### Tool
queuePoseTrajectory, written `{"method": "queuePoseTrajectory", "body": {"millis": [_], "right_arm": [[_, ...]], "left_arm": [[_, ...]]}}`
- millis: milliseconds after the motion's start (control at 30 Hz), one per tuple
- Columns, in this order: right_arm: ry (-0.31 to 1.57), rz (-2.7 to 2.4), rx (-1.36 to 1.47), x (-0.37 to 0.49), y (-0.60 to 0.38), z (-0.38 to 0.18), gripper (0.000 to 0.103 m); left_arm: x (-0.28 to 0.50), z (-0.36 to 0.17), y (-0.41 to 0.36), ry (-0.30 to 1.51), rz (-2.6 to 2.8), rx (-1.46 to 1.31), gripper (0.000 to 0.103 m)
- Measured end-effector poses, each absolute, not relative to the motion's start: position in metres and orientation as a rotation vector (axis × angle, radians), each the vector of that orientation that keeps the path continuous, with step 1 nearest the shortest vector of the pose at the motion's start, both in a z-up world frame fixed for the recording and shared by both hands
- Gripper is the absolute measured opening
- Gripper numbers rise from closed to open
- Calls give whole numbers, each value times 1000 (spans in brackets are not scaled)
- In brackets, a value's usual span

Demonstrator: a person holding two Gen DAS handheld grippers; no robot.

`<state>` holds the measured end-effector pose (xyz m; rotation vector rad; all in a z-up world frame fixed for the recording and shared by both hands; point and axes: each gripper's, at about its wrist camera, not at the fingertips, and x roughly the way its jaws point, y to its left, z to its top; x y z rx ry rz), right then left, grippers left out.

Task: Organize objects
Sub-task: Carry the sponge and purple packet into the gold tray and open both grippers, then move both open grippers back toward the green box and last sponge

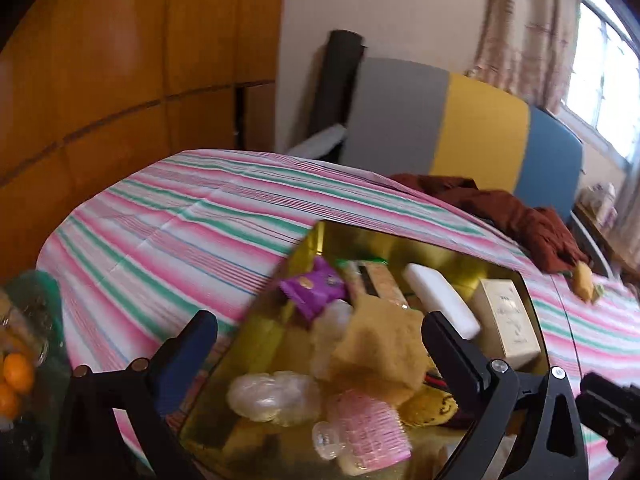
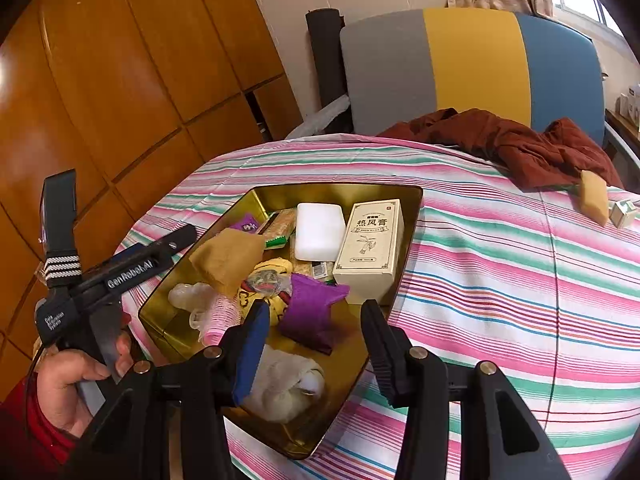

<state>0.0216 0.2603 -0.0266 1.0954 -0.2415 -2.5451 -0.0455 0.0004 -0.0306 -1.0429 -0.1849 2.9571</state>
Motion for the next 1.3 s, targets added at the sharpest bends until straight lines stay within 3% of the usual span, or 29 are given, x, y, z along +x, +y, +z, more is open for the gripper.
{"method": "queuePoseTrajectory", "body": {"millis": [400,900,1167,1300], "right_arm": [[-289,-2596,1097,24,289,-28,48],[-393,-2797,1228,10,389,-55,48],[-649,-2912,1362,-10,497,-95,48],[-662,-3002,1396,-29,543,-103,48]], "left_arm": [[-41,-25,9,-265,2927,-1090,103],[-29,0,124,-94,2708,-1029,103],[-29,-16,198,-5,2559,-1071,103],[-27,-28,230,56,2494,-1099,103]]}}
